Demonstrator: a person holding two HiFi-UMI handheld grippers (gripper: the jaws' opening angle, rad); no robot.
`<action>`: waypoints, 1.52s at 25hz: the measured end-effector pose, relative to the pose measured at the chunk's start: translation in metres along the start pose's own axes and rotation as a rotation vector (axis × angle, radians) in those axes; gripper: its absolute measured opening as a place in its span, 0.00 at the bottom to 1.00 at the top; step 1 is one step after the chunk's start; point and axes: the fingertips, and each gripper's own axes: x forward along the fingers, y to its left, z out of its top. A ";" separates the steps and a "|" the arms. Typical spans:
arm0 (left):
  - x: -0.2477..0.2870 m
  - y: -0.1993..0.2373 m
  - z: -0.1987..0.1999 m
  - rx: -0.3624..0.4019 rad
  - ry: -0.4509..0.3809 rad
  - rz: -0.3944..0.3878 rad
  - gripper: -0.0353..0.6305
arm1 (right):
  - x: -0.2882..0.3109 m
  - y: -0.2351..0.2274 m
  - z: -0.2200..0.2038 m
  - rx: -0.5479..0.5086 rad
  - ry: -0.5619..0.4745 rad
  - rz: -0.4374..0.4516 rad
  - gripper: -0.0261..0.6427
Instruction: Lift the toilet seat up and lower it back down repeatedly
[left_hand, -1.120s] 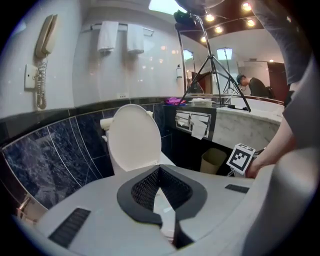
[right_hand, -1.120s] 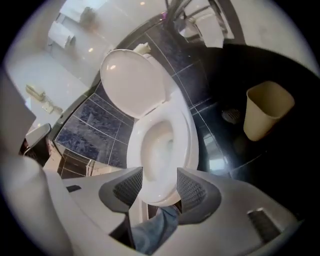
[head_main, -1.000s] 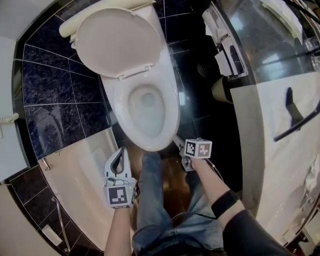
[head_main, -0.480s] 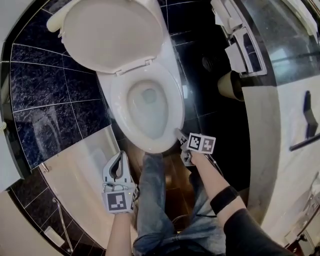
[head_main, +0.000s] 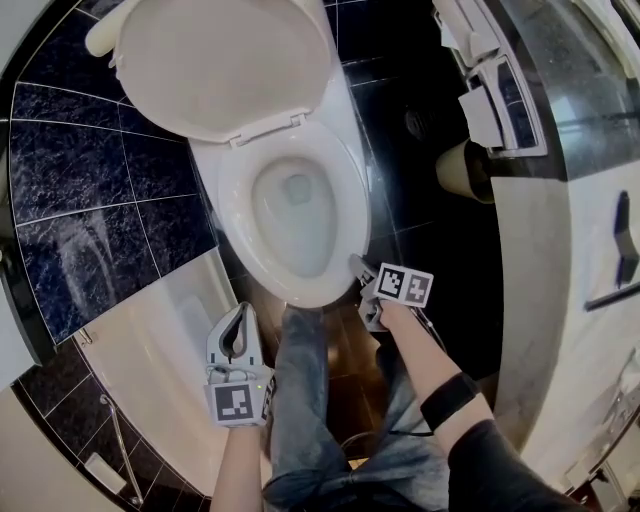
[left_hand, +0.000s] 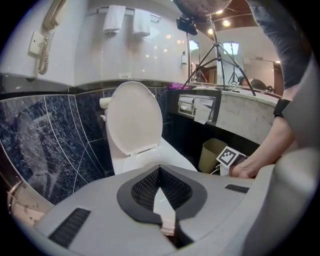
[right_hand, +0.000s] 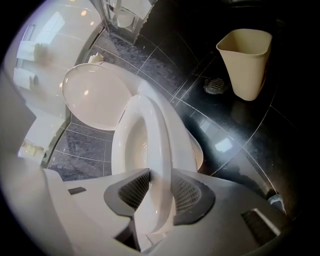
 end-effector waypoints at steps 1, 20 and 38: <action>0.001 -0.001 -0.001 -0.002 -0.001 -0.001 0.05 | 0.000 0.000 0.000 0.006 0.001 0.003 0.26; -0.011 -0.025 -0.075 -0.044 0.137 -0.036 0.05 | -0.052 0.048 0.015 0.039 0.026 0.066 0.24; 0.008 -0.036 -0.037 -0.176 0.129 -0.065 0.05 | -0.120 0.172 0.077 0.004 -0.008 0.188 0.27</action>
